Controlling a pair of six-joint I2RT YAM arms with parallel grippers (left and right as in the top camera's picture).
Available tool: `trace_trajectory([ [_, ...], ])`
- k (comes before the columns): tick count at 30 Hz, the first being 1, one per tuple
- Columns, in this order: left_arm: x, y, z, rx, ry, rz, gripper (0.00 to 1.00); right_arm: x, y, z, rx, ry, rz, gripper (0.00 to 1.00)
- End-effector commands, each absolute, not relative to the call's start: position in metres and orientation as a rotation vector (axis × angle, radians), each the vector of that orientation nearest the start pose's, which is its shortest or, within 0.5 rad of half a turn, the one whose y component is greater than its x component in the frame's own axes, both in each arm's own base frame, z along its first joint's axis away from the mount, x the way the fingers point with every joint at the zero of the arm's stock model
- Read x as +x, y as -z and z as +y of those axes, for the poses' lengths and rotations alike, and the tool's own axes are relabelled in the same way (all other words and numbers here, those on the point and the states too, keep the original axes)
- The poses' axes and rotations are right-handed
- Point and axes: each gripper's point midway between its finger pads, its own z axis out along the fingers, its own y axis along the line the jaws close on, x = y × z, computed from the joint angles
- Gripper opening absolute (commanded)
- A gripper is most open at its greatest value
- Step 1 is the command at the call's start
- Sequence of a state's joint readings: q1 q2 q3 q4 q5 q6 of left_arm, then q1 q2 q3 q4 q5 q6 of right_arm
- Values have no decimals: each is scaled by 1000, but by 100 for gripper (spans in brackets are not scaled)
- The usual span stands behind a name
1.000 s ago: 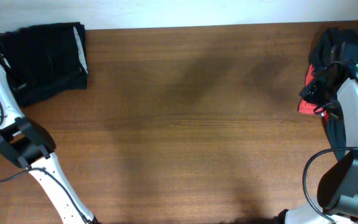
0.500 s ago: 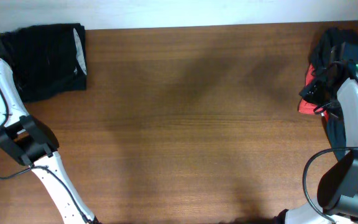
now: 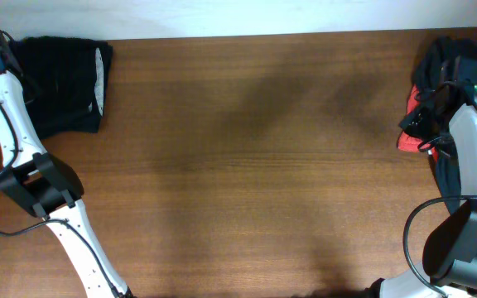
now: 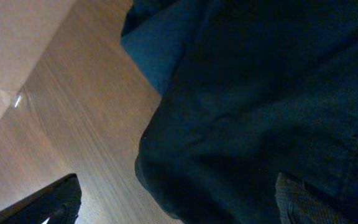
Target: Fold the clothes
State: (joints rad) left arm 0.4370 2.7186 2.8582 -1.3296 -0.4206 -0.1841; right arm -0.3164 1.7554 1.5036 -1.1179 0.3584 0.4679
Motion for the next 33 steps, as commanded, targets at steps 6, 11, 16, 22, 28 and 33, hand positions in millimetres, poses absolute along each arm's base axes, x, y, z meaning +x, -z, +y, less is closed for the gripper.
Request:
trace_trajectory([
  [6, 465, -85, 248, -1193, -381, 2730, 0, 331, -147, -176, 1166, 508, 2603, 99],
  [11, 448, -34, 226, -1276, -266, 2898, 0, 331, -147, -176, 1166, 508, 2603, 99],
  [16, 459, 9, 221, -1294, -205, 2912, 0, 331, -147, -176, 1166, 508, 2603, 99],
  [22, 519, 9, 190, -1156, -122, 2780, 1, 331, -147, -176, 1166, 508, 2603, 99],
  [28, 519, 8, 166, -1062, -267, 2830, 1, 331, -147, -176, 1166, 508, 2603, 99],
  [33, 479, -12, 207, -1142, -504, 2852, 1, 331, -147, -176, 1166, 508, 2603, 99],
])
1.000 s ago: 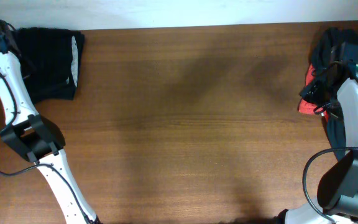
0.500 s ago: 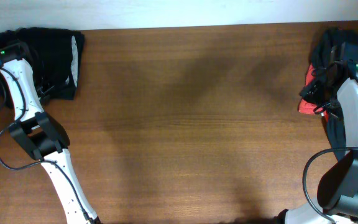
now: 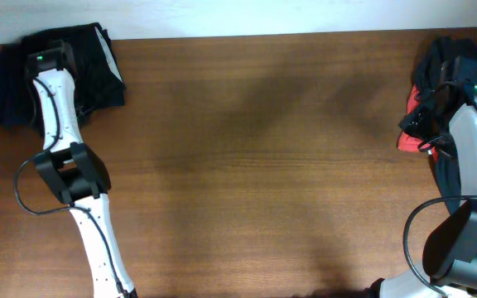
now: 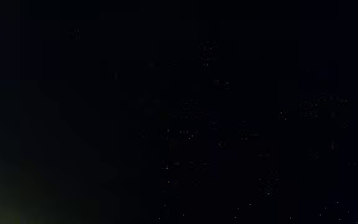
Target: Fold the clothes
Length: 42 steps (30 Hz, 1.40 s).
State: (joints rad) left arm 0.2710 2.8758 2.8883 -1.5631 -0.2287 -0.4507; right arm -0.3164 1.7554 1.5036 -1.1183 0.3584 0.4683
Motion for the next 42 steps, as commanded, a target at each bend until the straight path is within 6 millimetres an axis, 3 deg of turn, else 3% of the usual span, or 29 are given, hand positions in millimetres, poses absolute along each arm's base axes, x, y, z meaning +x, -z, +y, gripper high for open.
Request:
trace_trajectory([
  [1, 476, -23, 215, -1149, -546, 2830, 1, 331, -147, -176, 1166, 508, 2603, 99],
  [3, 474, -39, 226, -1168, -557, 2791, 1, 331, -147, -176, 1166, 508, 2603, 99],
  [5, 471, -41, 240, -1200, -558, 2759, 1, 331, -147, -176, 1166, 508, 2603, 99],
  [7, 461, -49, 274, -1240, -711, 2682, 1, 331, -147, -176, 1166, 507, 2603, 99],
  [8, 455, -54, 286, -1245, -797, 2656, 3, 331, -147, -176, 1166, 508, 2603, 99],
  [9, 452, -57, 293, -1247, -847, 2638, 11, 331, -147, -176, 1166, 508, 2603, 99],
  [11, 453, -66, 297, -1227, -850, 2625, 12, 331, -147, -176, 1166, 508, 2603, 99],
  [13, 449, -81, 292, -1228, -827, 2633, 20, 331, -147, -176, 1166, 507, 2603, 99],
  [14, 450, -94, 283, -1231, -737, 2635, 41, 331, -147, -176, 1166, 507, 2603, 99],
  [15, 456, -112, 269, -1230, -584, 2625, 87, 331, -147, -176, 1166, 508, 2603, 99],
  [16, 461, -148, 253, -1212, -423, 2585, 99, 331, -147, -176, 1166, 508, 2603, 99],
  [19, 445, -234, 229, -1161, -268, 2470, 99, 331, -147, -176, 1166, 508, 2603, 99],
  [23, 435, -335, 139, -732, 207, 2415, 99, 331, -147, -176, 1166, 508, 2603, 99],
  [26, 395, -393, 87, -568, 213, 2356, 99, 331, -147, -176, 1166, 508, 2603, 99],
  [28, 349, -395, 54, -515, 229, 2419, 99, 331, -147, -176, 1166, 508, 2603, 99],
  [31, 270, -364, 29, -518, 220, 2530, 99, 331, -147, -176, 1166, 507, 2603, 99],
  [34, 185, -343, 3, -474, 274, 2457, 99, 331, -147, -176, 1166, 507, 2603, 99],
  [37, 127, -324, -30, -377, 406, 2337, 99, 331, -147, -176, 1166, 508, 2603, 99],
  [40, 67, -312, -42, -376, 404, 2268, 99, 331, -147, -176, 1166, 508, 2603, 99],
  [42, 60, -316, -41, -363, 378, 2214, 99, 331, -147, -176, 1166, 508, 2603, 99],
])
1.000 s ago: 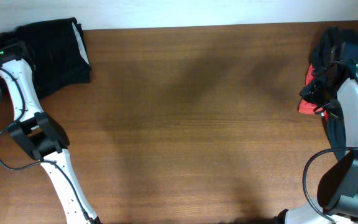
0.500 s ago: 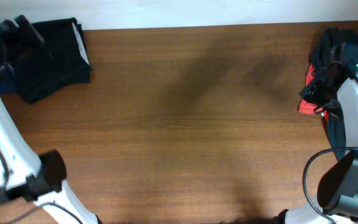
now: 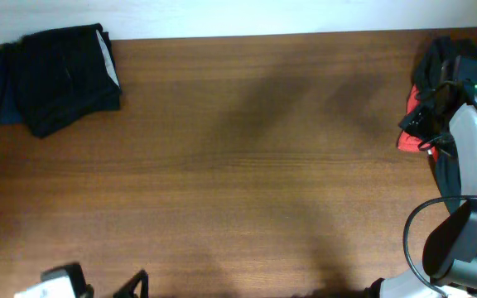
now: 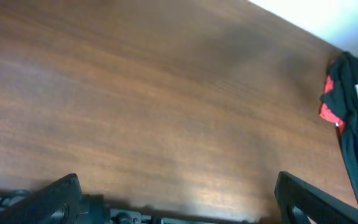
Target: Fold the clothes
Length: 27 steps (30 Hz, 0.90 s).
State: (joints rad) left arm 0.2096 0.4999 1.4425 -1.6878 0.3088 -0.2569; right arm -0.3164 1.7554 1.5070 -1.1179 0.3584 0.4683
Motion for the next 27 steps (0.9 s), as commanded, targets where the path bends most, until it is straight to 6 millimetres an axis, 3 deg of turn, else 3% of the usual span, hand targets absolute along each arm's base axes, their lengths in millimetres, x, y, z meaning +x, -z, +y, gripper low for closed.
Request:
trace_trajectory([
  [1, 63, -319, -36, -358, 340, 2193, 99, 331, -147, -176, 1166, 508, 2603, 99],
  [4, 81, -334, -35, -224, 298, 2118, 99, 331, -147, -176, 1166, 507, 2603, 99],
  [7, 127, -359, -67, 296, 314, 1793, 99, 331, -147, -176, 1166, 508, 2603, 99],
  [11, 174, -306, -61, 345, 247, 1596, 99, 331, -147, -176, 1166, 507, 2603, 99],
  [15, 208, -262, -53, 320, 191, 1529, 99, 331, -147, -176, 1166, 508, 2603, 99],
  [21, 233, -218, -17, -58, 239, 1550, 99, 331, -147, -176, 1166, 508, 2603, 99],
  [24, 242, -210, -19, -38, 243, 1467, 99, 331, -147, -176, 1166, 508, 2603, 99],
  [27, 245, -189, -24, -43, 257, 1524, 99, 331, -147, -176, 1166, 507, 2603, 99],
])
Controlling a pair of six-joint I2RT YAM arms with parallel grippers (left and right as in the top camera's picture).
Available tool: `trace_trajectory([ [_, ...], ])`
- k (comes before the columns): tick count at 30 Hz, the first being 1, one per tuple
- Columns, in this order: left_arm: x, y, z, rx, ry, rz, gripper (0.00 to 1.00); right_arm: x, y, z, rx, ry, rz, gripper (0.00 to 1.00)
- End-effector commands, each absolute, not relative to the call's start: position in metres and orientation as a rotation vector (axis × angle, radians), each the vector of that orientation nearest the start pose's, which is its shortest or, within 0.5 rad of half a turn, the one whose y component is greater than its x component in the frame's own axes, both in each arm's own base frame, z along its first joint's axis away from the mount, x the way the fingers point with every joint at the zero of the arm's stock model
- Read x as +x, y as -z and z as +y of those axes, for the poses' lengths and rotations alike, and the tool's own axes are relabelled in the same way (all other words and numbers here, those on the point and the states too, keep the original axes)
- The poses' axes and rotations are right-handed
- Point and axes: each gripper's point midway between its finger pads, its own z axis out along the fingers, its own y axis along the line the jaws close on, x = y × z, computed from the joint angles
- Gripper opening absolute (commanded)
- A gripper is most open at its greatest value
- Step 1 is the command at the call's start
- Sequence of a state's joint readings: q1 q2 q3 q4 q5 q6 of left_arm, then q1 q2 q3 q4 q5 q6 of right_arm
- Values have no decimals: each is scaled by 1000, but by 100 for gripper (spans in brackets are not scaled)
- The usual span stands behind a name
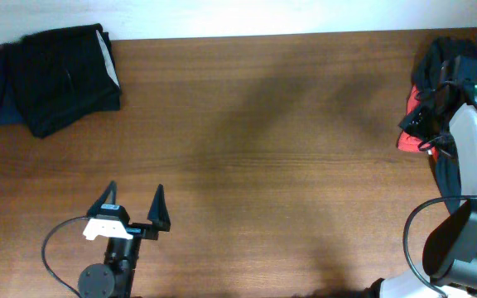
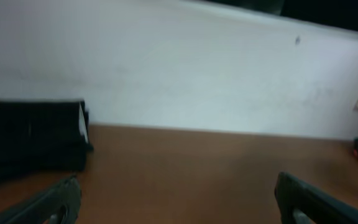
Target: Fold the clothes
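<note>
A folded stack of dark clothes (image 1: pixel 52 76) lies at the far left corner of the table; in the left wrist view the same stack (image 2: pixel 33 134) sits at the left, below the white wall. My left gripper (image 1: pixel 131 205) hovers near the front left, well short of the stack. It is open and empty, with its fingers (image 2: pixel 55 202) spread wide and pointing toward the far edge. A loose black and red pile (image 1: pixel 437 70) lies at the far right. My right gripper (image 1: pixel 418 120) rests against that pile, and its jaws are hidden among the cloth.
The brown wooden table (image 1: pixel 263 165) stretches between the two heaps. A white wall (image 2: pixel 197 74) runs along the far edge. The right arm's white body (image 1: pixel 474 157) stands along the right edge. A red scrap shows at the right margin of the left wrist view.
My left gripper, then barely showing at the front edge with its camera looking down over the table, now stands in view at the front left, facing the wall. The right arm has not moved.
My left gripper was first at the far left corner beside the dark garment. Then it was down on the stack, its camera blacked out. Later the arm was back at the front edge, with the stack left folded in the corner. The right arm stayed at its pile.
</note>
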State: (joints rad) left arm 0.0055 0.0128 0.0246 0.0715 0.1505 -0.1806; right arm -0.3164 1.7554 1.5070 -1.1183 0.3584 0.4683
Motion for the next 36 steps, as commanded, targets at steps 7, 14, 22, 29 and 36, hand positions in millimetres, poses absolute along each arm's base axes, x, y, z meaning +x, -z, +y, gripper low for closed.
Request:
trace_trajectory([
  [7, 246, -157, -10, -117, 191, 1647, 99, 331, -147, -176, 1166, 508, 2603, 99],
  [14, 246, -157, -10, -118, 191, 1647, 99, 331, -147, -176, 1166, 507, 2603, 99],
  [22, 246, -157, -10, -117, 191, 1647, 99, 327, -204, -163, 1102, 451, 2455, 99],
  [29, 246, -157, -10, -117, 191, 1647, 99, 242, -383, -73, 748, 135, 1963, 99],
  [36, 246, -157, -10, -117, 191, 1647, 99, 160, -349, -27, 529, -130, 1903, 99],
])
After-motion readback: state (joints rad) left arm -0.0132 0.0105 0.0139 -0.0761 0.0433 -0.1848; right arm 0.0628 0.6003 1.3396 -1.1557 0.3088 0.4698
